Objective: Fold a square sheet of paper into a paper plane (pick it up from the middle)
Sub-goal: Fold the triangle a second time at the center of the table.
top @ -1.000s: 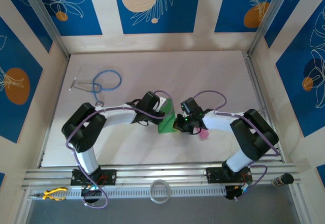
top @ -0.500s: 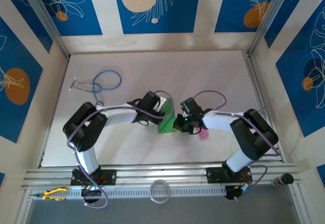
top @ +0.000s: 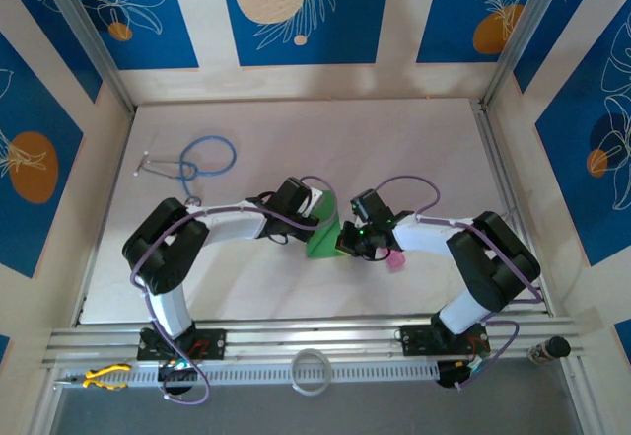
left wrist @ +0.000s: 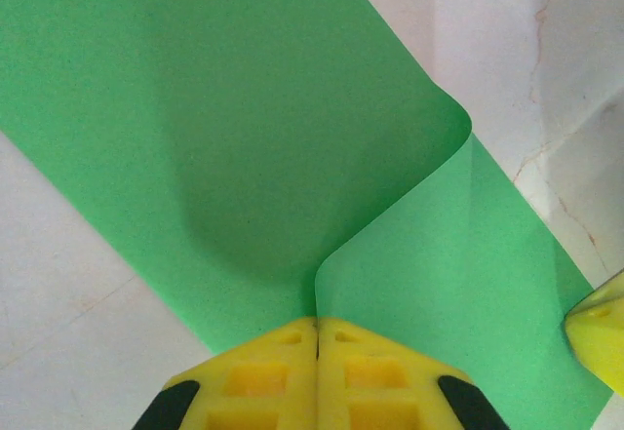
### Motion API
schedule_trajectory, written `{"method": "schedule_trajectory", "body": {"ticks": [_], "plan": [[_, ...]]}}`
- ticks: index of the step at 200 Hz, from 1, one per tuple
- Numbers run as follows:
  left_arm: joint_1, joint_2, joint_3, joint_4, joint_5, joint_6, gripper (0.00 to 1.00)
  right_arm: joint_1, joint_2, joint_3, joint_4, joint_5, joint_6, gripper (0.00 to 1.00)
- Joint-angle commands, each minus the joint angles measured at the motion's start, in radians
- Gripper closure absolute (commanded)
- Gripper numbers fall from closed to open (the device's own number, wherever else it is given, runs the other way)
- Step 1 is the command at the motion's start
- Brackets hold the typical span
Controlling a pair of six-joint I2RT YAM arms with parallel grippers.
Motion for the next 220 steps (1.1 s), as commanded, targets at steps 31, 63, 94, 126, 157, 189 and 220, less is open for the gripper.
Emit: {"method": "schedule_trajectory", "body": {"ticks": [31,63,94,126,157,189,220], "plan": [[0.012,0.022,0.023,-0.023,-0.020,0.002,0.98,-0.001,0.039,-0.004,-0.091,0.046,-0.014,1.00],[0.012,0.020,0.015,-0.020,-0.029,-0.006,0.98,-0.001,0.041,-0.001,-0.092,0.045,-0.014,1.00],[0.012,0.022,0.010,-0.012,-0.033,-0.011,0.98,-0.001,0.041,-0.001,-0.092,0.044,-0.014,1.00],[0.014,0.033,0.015,-0.016,-0.022,-0.009,0.98,-0.001,0.041,0.001,-0.092,0.046,-0.014,1.00],[0.014,0.042,0.011,-0.002,0.003,-0.009,0.98,-0.001,0.045,0.001,-0.092,0.040,-0.016,1.00],[0.013,0.052,0.011,-0.004,0.012,-0.008,0.98,-0.001,0.045,0.003,-0.090,0.035,-0.019,1.00],[0.014,0.056,0.009,-0.009,0.020,-0.003,0.98,-0.009,0.029,0.010,-0.080,0.015,-0.033,1.00]]}}
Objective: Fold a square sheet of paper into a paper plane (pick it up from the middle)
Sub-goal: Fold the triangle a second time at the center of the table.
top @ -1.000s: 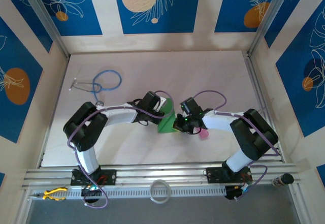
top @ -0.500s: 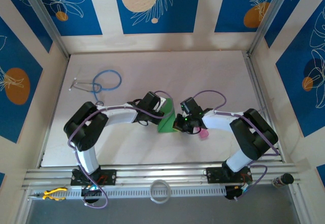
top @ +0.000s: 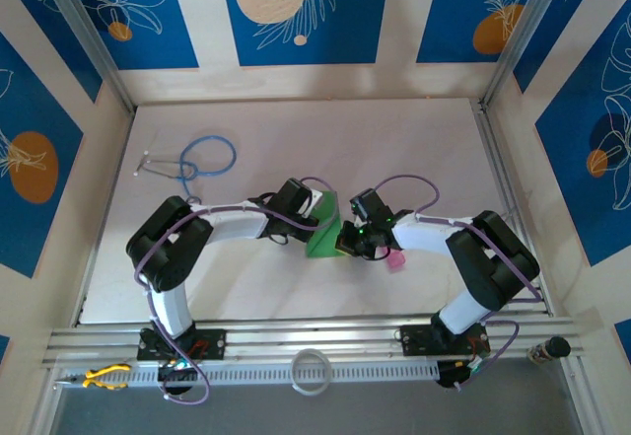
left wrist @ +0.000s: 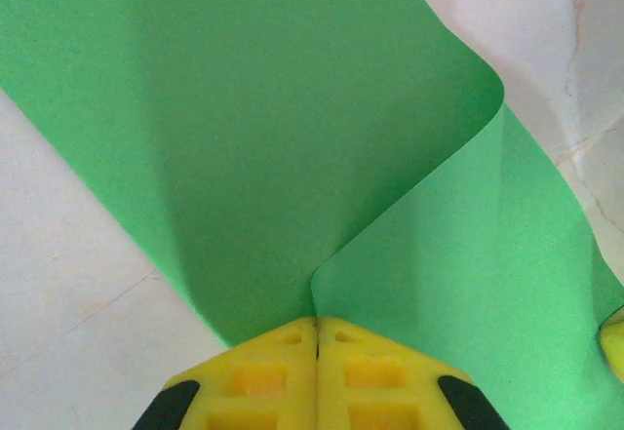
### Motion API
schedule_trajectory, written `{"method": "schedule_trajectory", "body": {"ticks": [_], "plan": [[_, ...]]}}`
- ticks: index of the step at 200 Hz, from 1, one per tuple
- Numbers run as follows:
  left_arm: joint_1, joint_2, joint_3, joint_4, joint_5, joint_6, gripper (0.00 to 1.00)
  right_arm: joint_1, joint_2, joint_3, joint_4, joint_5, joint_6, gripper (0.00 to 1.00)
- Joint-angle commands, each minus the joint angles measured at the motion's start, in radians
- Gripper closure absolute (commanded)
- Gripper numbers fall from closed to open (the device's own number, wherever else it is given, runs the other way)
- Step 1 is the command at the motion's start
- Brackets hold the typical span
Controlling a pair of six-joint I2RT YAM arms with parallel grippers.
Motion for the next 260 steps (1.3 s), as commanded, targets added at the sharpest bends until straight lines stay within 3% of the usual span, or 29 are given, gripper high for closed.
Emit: {"method": "schedule_trajectory", "body": {"ticks": [1,45,65,123,260], "plan": [[0.012,0.030,0.008,-0.016,0.029,-0.002,0.98,-0.010,0.022,-0.001,-0.065,0.013,-0.026,1.00],[0.011,0.029,0.008,-0.021,0.048,-0.012,0.98,-0.063,-0.062,-0.018,0.064,-0.113,-0.012,0.95],[0.010,0.030,0.006,-0.013,0.052,-0.017,0.98,-0.086,-0.041,-0.007,0.154,-0.195,0.014,0.99],[0.011,0.039,0.020,-0.027,0.049,-0.009,0.98,-0.078,0.076,0.081,0.247,-0.246,0.074,1.00],[0.011,0.054,0.031,-0.036,0.054,-0.003,0.98,-0.079,0.200,0.035,0.278,-0.195,0.106,1.00]]}}
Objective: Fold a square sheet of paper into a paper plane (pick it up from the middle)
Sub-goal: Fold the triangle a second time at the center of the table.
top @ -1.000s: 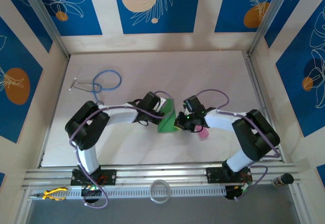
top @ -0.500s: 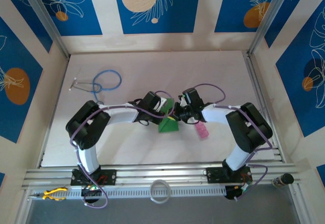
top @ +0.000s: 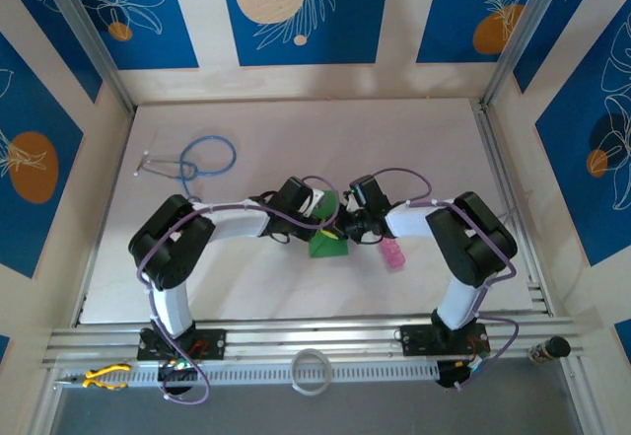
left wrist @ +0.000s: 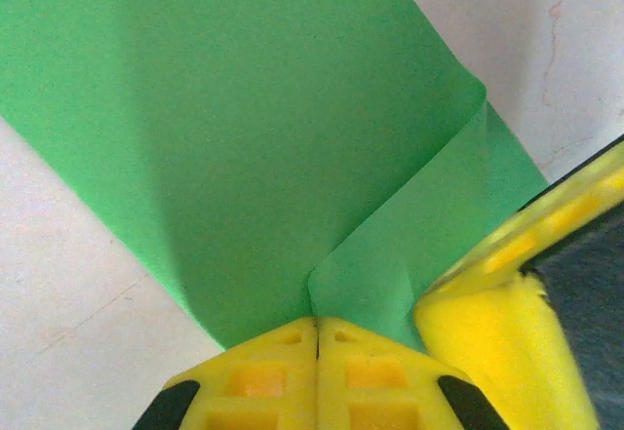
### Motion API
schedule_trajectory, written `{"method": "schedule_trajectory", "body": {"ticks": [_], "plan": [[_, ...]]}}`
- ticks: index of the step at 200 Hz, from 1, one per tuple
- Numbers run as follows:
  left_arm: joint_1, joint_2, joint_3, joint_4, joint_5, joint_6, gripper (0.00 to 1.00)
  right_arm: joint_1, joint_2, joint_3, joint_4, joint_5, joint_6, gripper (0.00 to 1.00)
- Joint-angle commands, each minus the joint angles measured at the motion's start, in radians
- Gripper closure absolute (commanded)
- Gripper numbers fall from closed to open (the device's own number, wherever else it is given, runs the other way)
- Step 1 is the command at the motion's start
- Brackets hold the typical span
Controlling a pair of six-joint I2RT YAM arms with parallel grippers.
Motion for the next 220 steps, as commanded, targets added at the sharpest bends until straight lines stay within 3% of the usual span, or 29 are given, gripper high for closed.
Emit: {"method": "schedule_trajectory", "body": {"ticks": [1,98,173,220], "plan": [[0.007,0.036,0.011,-0.036,0.017,0.001,0.98,-0.009,0.026,-0.038,0.005,0.010,0.018,1.00],[0.007,0.041,0.019,-0.052,0.016,0.002,0.98,-0.048,-0.037,0.029,-0.016,-0.027,-0.010,1.00],[0.008,0.039,0.013,-0.053,0.014,0.005,0.98,-0.070,0.038,0.015,-0.119,0.103,-0.006,1.00],[0.008,0.040,0.011,-0.056,0.016,0.003,0.98,-0.108,-0.031,0.015,-0.065,0.015,-0.017,1.00]]}}
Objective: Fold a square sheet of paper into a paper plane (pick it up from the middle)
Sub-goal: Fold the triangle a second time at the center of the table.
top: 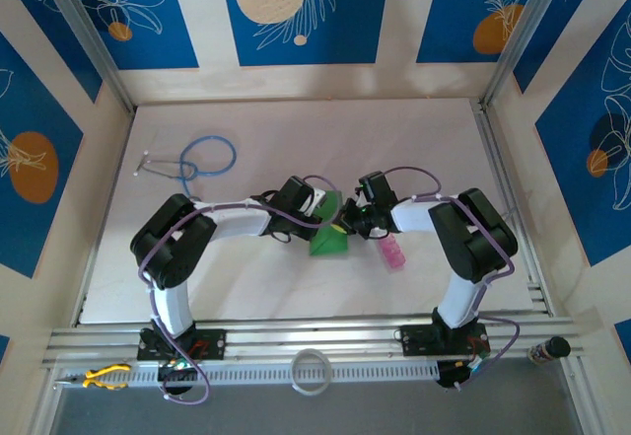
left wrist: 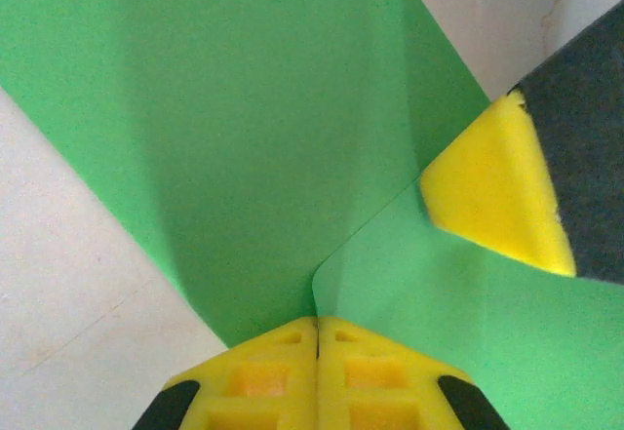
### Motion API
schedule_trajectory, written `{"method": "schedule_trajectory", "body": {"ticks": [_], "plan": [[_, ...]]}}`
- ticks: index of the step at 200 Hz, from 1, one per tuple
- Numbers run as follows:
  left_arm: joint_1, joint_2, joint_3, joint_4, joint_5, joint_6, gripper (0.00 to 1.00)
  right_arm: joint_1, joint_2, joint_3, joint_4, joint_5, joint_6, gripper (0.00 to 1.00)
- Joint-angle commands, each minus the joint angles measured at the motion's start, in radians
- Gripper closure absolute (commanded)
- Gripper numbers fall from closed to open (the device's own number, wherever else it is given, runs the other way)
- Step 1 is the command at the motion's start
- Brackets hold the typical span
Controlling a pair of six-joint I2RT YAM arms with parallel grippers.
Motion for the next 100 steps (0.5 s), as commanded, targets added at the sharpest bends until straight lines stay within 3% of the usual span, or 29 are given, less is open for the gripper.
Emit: {"method": "schedule_trajectory", "body": {"ticks": [1,51,100], "plan": [[0.008,0.031,-0.001,-0.053,0.008,0.004,0.98,-0.026,-0.046,-0.005,-0.026,-0.022,-0.019,1.00],[0.008,0.028,-0.001,-0.058,0.009,0.005,0.98,-0.052,-0.031,0.006,-0.015,-0.046,-0.026,1.00],[0.008,0.025,-0.004,-0.058,0.008,0.004,0.98,-0.046,-0.001,-0.040,-0.056,0.047,-0.016,1.00]]}}
